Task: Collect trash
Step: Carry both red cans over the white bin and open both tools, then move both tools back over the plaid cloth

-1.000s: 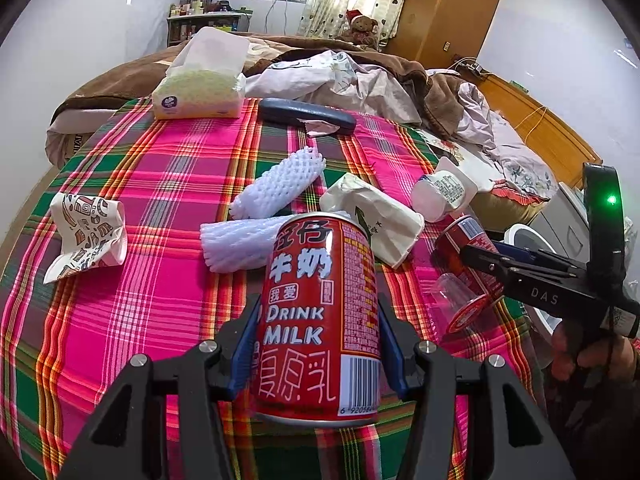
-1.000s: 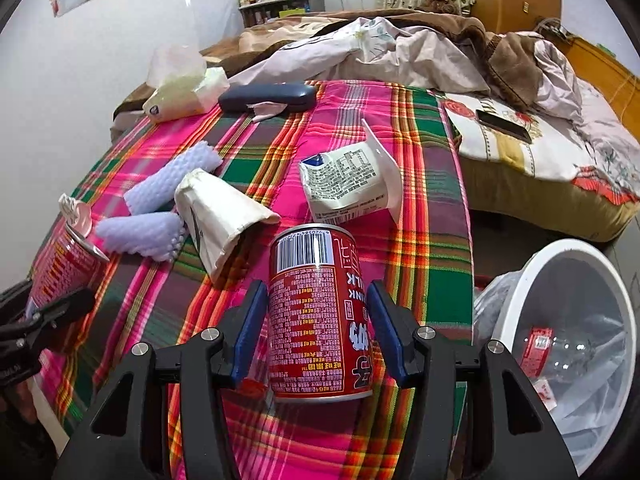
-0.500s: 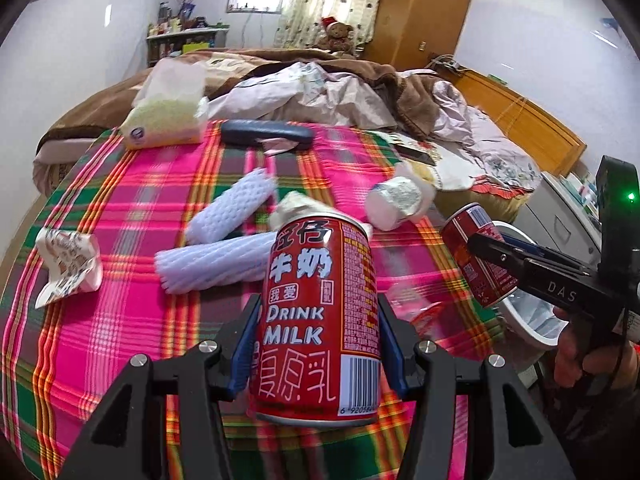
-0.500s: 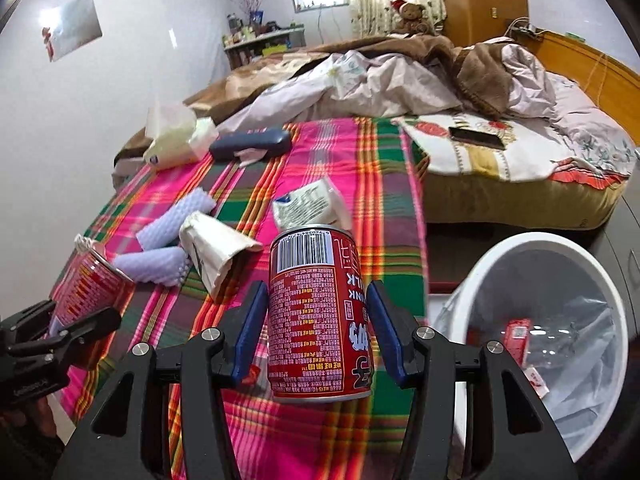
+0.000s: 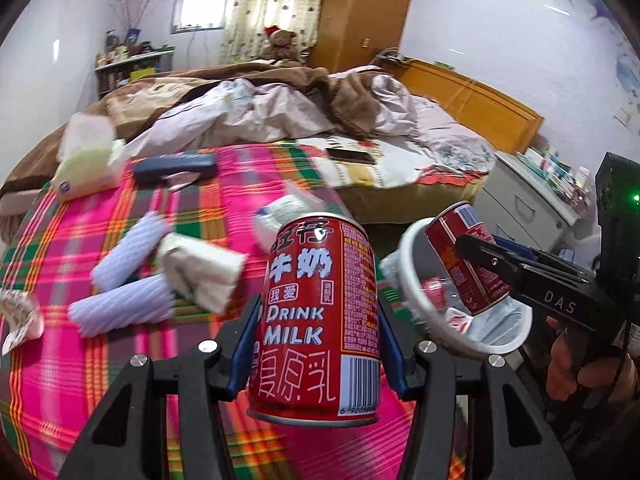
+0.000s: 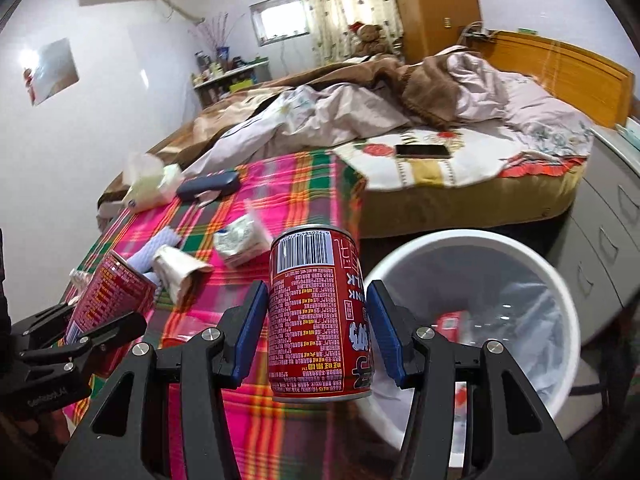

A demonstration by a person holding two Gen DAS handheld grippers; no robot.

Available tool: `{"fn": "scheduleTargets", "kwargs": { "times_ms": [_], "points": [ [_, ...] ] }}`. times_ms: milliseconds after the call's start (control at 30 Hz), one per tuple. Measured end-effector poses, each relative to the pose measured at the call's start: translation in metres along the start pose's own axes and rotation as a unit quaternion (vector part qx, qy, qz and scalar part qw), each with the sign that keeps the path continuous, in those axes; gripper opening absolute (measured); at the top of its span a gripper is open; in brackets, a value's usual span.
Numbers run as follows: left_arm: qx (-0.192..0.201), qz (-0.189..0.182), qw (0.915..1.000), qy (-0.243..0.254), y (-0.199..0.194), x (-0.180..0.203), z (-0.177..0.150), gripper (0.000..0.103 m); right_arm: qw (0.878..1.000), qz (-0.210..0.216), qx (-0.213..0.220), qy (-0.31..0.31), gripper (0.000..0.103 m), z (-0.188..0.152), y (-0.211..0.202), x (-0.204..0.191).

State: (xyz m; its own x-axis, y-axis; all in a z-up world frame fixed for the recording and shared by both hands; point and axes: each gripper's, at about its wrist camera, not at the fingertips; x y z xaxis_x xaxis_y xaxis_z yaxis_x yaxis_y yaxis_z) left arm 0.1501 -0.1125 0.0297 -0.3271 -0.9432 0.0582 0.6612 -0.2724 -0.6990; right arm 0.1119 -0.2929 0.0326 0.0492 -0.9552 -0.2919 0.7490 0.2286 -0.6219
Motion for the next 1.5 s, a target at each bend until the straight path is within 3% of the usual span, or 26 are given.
{"fn": "scheduleTargets", "kwargs": {
  "times_ms": [400, 833, 1000, 1100, 1500],
  "points": [
    [-0.009, -0.052, 0.997, 0.056, 0.023, 0.085, 0.014, 0.055, 0.997, -0.06, 0.019, 0.049, 0.053, -0.009, -0.025, 0.058],
    [-0.045, -0.09, 0.9904, 0.094, 0.058, 0.151, 0.015, 0.055, 0.99, -0.108, -0.005, 0.093, 0.053, -0.023, -0.02, 0.108],
    [-0.05, -0.096, 0.9893, 0.099, 0.064, 0.16, 0.011, 0.057, 0.989, -0.113, -0.022, 0.092, 0.053, -0.029, -0.018, 0.116],
    [-0.045, -0.087, 0.9905, 0.097, 0.062, 0.159, 0.012, 0.071, 0.988, -0.117, -0.028, 0.101, 0.053, -0.031, -0.017, 0.12],
    [-0.023, -0.077, 0.9942, 0.072, 0.042, 0.134, 0.013, 0.071, 0.99, -0.112, 0.006, 0.088, 0.058, -0.025, -0.033, 0.103]
  ]
}}
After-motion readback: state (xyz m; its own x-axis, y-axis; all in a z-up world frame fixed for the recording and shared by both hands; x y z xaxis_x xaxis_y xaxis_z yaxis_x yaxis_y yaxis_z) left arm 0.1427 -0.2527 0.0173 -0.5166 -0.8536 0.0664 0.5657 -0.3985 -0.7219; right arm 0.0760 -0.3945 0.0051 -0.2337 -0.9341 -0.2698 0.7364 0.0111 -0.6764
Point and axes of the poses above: each gripper's, at about its wrist camera, not at the fingertips, and y roughly the way its jaws point, x to its right, z to its top, and after that the axes turned 10 degrees about z, right-handed
